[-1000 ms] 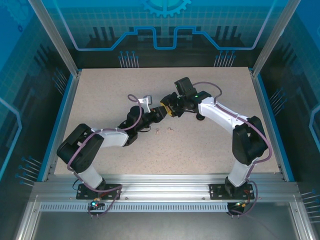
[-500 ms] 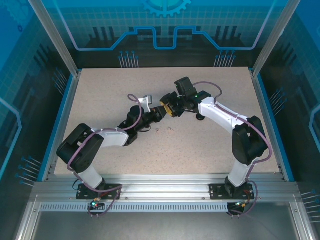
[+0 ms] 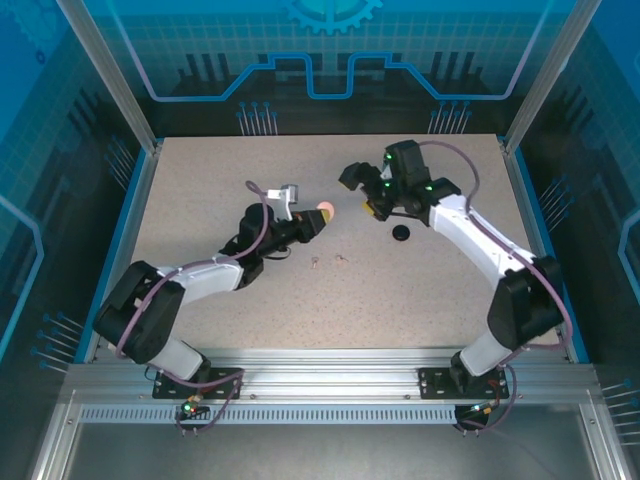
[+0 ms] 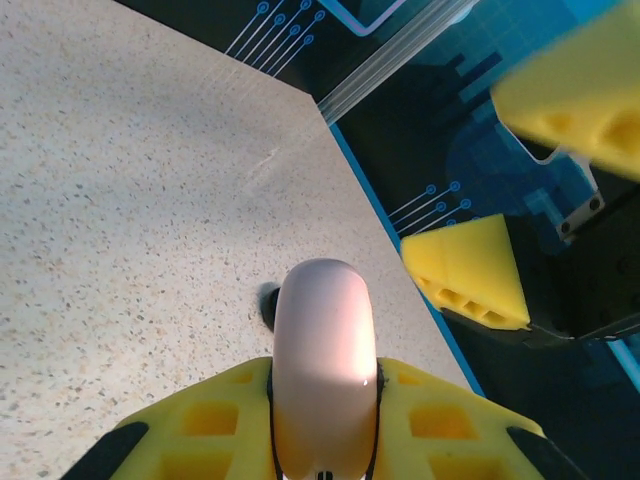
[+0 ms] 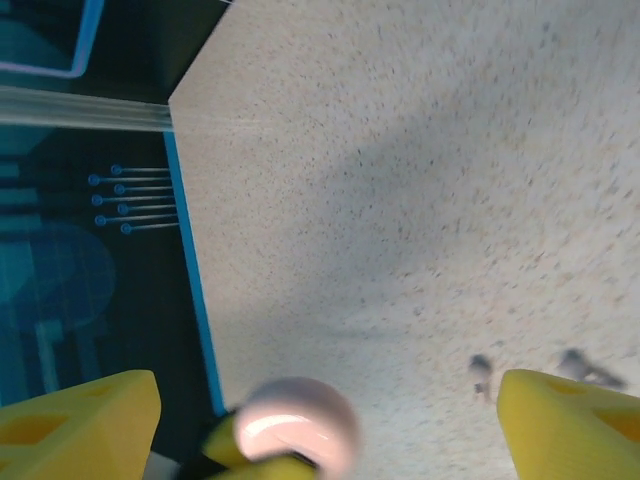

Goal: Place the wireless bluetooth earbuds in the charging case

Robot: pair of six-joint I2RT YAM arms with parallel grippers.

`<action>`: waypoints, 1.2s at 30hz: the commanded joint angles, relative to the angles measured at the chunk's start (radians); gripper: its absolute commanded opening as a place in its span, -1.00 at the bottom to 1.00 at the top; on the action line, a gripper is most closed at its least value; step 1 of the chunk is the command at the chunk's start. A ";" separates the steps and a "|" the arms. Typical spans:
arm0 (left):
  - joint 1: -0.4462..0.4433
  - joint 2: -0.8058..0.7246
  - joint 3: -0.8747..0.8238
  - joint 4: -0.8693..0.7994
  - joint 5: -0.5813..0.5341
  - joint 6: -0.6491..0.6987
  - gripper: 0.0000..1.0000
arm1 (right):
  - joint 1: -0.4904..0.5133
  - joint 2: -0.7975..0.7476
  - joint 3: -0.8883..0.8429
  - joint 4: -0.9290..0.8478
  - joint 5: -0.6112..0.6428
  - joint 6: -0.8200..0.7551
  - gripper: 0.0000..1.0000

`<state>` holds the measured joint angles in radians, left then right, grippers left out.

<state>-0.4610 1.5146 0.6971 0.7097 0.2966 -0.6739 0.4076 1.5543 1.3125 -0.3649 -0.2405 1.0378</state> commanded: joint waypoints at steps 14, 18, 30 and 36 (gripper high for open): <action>0.094 -0.080 0.101 -0.228 0.432 0.081 -1.00 | 0.071 -0.142 -0.239 0.225 -0.191 -0.605 0.71; 0.089 -0.083 0.104 -0.231 0.429 0.080 -1.00 | 0.089 -0.100 -0.209 0.230 -0.197 -0.606 0.70; 0.082 -0.116 0.120 -0.250 0.445 0.089 -1.00 | 0.022 -0.012 -0.232 0.250 -0.145 -0.567 0.57; 0.081 -0.142 0.125 -0.251 0.448 0.083 -1.00 | -0.036 0.027 -0.269 0.278 -0.175 -0.524 0.50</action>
<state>-0.3759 1.4101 0.7807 0.4423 0.7082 -0.6178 0.3874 1.5635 1.0641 -0.1093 -0.4068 0.4866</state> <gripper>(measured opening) 0.216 0.754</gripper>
